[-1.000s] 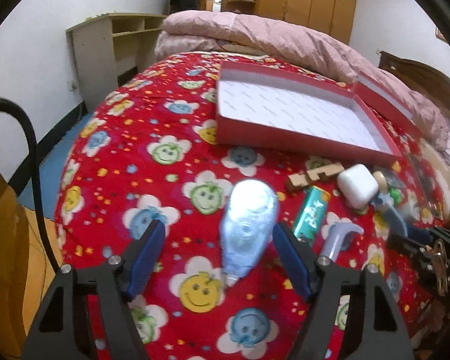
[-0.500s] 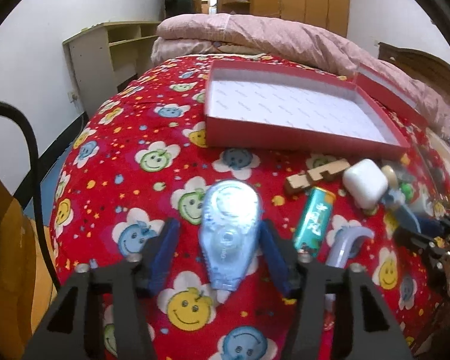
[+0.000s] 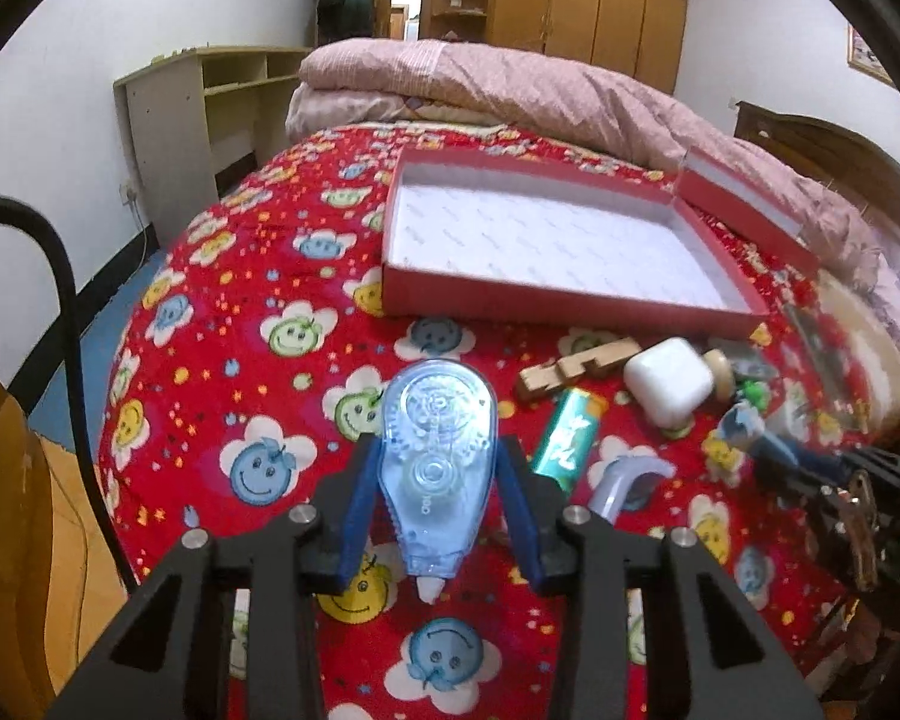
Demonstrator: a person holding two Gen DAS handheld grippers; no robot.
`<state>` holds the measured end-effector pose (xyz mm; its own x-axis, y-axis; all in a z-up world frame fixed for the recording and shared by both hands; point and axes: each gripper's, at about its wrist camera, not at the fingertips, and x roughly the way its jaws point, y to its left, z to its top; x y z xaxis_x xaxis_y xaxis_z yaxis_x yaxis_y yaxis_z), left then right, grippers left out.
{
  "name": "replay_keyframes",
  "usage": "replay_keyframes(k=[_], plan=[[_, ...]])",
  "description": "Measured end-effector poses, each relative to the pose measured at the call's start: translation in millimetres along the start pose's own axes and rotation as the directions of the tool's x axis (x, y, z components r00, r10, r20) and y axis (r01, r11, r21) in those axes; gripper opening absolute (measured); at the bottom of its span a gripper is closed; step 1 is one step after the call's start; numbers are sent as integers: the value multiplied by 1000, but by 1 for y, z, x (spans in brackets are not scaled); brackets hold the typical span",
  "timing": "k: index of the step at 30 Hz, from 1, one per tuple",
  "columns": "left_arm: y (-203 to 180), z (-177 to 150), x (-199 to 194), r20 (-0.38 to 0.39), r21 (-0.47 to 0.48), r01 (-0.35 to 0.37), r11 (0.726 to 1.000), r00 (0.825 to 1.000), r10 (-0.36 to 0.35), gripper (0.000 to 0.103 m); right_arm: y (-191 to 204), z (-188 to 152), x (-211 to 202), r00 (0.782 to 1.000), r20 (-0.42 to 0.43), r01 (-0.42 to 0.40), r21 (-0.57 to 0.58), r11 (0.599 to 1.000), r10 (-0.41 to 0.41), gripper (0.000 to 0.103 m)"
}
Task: Organize rigid objects
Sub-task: 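Carry the tape with the left tool while the right tool carries the hook into the tray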
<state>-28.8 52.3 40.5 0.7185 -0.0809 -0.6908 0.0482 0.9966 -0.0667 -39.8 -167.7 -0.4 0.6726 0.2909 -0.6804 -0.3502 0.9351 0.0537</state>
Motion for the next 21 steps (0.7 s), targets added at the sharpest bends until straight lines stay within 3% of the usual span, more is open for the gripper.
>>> replay_keyframes(k=[12,21], plan=[[-21,19,-28,44,4,60,998,997,-60,41,-3,14,-32,998,65,-22,23,999,20,20],[-38,56,-36,79,21,84,996,993,-85,41,-8,43,-43,995,96,-28,31,999,25,20]])
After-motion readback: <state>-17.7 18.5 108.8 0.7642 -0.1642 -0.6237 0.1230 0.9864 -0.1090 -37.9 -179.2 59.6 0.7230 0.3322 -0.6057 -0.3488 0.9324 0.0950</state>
